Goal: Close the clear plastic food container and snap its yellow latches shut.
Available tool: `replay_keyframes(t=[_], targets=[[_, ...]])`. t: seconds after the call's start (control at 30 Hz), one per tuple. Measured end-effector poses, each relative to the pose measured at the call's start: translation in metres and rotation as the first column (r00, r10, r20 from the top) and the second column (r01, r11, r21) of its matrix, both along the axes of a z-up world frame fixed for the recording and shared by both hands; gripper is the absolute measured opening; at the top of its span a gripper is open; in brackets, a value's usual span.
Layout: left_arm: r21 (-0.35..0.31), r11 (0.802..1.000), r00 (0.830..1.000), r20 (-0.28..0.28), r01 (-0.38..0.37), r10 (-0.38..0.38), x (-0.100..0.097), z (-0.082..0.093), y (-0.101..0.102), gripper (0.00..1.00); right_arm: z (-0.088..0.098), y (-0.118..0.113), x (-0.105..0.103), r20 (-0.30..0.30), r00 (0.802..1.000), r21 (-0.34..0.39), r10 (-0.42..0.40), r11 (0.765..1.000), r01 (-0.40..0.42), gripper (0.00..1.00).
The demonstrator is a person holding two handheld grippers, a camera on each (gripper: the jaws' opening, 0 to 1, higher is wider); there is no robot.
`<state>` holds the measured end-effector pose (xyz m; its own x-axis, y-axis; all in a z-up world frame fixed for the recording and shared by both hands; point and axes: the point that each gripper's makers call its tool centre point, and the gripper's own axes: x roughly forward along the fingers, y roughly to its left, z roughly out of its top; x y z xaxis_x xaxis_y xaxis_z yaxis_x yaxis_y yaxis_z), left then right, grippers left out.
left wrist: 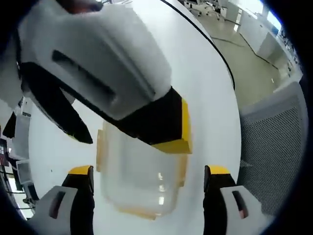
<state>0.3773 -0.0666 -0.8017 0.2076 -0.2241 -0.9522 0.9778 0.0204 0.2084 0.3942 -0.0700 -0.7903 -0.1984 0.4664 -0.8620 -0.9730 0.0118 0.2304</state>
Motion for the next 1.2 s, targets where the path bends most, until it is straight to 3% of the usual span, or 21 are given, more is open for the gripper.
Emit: replay_keyframes(t=[0.3,0.5,0.63,0.8,1.07,1.2], targets=[[-0.04,0.999,0.998,-0.06,0.011,-0.014,-0.003,0.001,0.0,0.95,0.005,-0.005,-0.001,0.035,0.998,0.029,-0.05,0.998,0.049,0.86],[-0.037,0.999,0.997,-0.082,-0.005,0.002,0.004,0.002,0.011,0.94,0.008,-0.01,-0.002,0.098,0.995,0.023,-0.032,0.999,0.03,0.86],[-0.052,0.999,0.995,-0.103,-0.014,0.009,0.007,0.002,0.015,0.94,0.009,-0.01,-0.005,0.094,0.994,0.053,-0.058,0.997,0.053,0.88],[-0.069,0.998,0.993,-0.121,-0.011,0.003,0.008,0.001,0.018,0.93,0.005,-0.016,-0.005,0.136,0.99,0.045,-0.046,0.998,0.04,0.88],[-0.081,0.997,0.989,-0.145,-0.016,0.004,0.011,-0.001,0.021,0.94,-0.001,-0.022,-0.01,0.144,0.989,0.022,-0.038,0.999,0.035,0.89],[-0.077,0.997,0.989,-0.146,0.017,-0.028,0.011,-0.003,0.021,0.92,-0.005,-0.025,-0.013,0.152,0.988,0.008,-0.034,0.999,0.033,0.9]])
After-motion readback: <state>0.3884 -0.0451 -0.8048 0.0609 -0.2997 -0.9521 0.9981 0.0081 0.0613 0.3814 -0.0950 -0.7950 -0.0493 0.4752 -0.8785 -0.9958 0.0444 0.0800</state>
